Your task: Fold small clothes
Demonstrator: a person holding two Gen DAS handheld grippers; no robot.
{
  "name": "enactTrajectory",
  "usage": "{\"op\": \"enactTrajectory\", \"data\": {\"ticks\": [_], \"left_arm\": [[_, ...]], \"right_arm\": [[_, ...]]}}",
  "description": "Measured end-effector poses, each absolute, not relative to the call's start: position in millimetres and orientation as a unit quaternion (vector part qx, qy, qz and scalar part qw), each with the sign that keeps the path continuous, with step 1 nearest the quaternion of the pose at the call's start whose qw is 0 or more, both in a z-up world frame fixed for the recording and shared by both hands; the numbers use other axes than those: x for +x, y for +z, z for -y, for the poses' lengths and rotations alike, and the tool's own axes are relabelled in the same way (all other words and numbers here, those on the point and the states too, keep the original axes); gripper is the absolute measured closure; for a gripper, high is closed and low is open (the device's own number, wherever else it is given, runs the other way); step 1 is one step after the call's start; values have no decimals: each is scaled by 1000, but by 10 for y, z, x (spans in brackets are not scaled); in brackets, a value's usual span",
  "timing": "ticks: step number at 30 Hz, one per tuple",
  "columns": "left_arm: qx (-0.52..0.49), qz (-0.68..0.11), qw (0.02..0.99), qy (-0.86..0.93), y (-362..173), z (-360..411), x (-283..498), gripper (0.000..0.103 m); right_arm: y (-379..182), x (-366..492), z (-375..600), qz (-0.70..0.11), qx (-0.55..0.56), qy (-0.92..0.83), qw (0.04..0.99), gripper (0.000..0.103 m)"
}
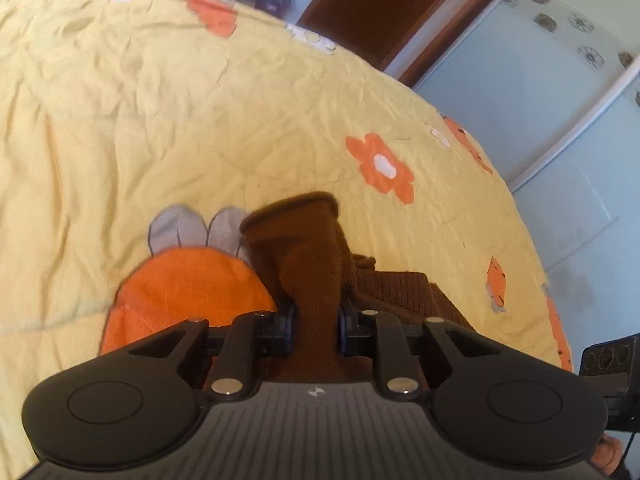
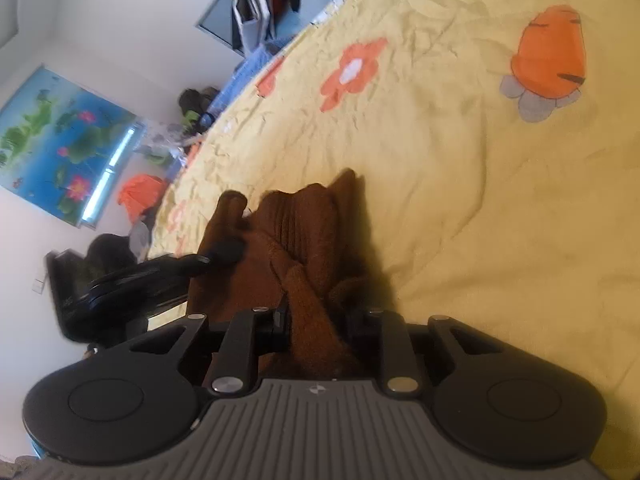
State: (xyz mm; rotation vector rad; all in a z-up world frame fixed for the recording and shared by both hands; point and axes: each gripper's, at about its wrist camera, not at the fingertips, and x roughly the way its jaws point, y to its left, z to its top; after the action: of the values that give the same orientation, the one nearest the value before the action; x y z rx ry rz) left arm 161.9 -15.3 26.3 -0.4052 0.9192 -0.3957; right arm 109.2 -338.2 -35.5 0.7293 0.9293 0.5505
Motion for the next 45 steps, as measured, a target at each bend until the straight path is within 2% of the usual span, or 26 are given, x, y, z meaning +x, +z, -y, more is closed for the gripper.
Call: {"op": "enactTrajectory", "data": {"ticks": [7, 9, 10, 11, 12, 14, 15, 16, 17, 20, 23, 24, 25, 27, 28, 32, 35, 36, 37, 39, 40, 42, 45], "left_arm": [[-125, -369, 904, -176, 696, -46, 1596, 87], [-96, -360, 916, -148, 689, -64, 1720, 82], [-73, -359, 920, -137, 636, -55, 1778, 80], [-62, -372, 917, -127, 549, -46, 1856, 72], [-67, -400, 907, -110, 472, -93, 1866, 68], [-118, -423, 891, -114, 369, -287, 1697, 67], [-156, -418, 885, -133, 329, -414, 1530, 56], [-201, -415, 875, -151, 271, -531, 1343, 45], [-248, -413, 861, -165, 206, -608, 1136, 24], [-310, -422, 825, -212, 47, -617, 676, 22], [-280, -409, 841, -219, 45, -383, 421, 25], [-250, -409, 853, -206, 72, -307, 400, 53], [-231, -419, 857, -195, 83, -260, 420, 63], [-246, -423, 850, -192, 131, -341, 422, 72], [-238, -422, 854, -191, 173, -383, 409, 74], [-149, -415, 878, -185, 210, -348, 272, 73], [-116, -392, 896, -175, 301, -289, 92, 67], [-107, -383, 903, -165, 388, -283, 24, 56], [-97, -363, 914, -154, 488, -279, -51, 49], [-68, -296, 942, -147, 667, -243, -197, 18], [-40, -266, 952, -143, 724, -158, -243, 16], [14, -259, 954, -148, 721, 110, -119, 16], [48, -300, 939, -164, 481, 478, 186, 16]], "right_arm": [[-114, 1325, 3194, -382, 354, 292, 802, 76], [-113, 1497, 3090, -368, 352, 285, 812, 76], [-144, 1595, 3030, -368, 340, 272, 822, 68], [-189, 1678, 2984, -383, 327, 244, 829, 59], [-231, 1745, 2959, -407, 321, 215, 828, 42], [-189, 1662, 3035, -401, 338, 229, 820, 35], [-134, 1541, 3101, -394, 346, 237, 818, 25], [-93, 1425, 3159, -391, 349, 245, 816, 9], [-55, 1298, 3202, -389, 348, 256, 814, 3], [-35, 1011, 3160, -409, 318, 282, 808, 6], [-100, 946, 2933, -434, 256, 279, 817, 19], [-154, 941, 2880, -439, 247, 274, 819, 41], [-175, 939, 2855, -441, 244, 274, 819, 57], [-172, 892, 2845, -443, 251, 287, 811, 61], [-141, 836, 2849, -440, 251, 294, 810, 62], [-201, 673, 2836, -437, 243, 293, 815, 63], [-219, 659, 2945, -433, 292, 290, 802, 47], [-170, 657, 2990, -431, 295, 275, 807, 34], [-61, 611, 3047, -413, 289, 253, 826, 32], [205, 526, 3090, -361, 266, 222, 866, 32], [332, 521, 3043, -340, 251, 222, 879, 32], [504, 593, 2828, -317, 219, 243, 890, 30], [415, 901, 2428, -348, 185, 278, 876, 12]]}}
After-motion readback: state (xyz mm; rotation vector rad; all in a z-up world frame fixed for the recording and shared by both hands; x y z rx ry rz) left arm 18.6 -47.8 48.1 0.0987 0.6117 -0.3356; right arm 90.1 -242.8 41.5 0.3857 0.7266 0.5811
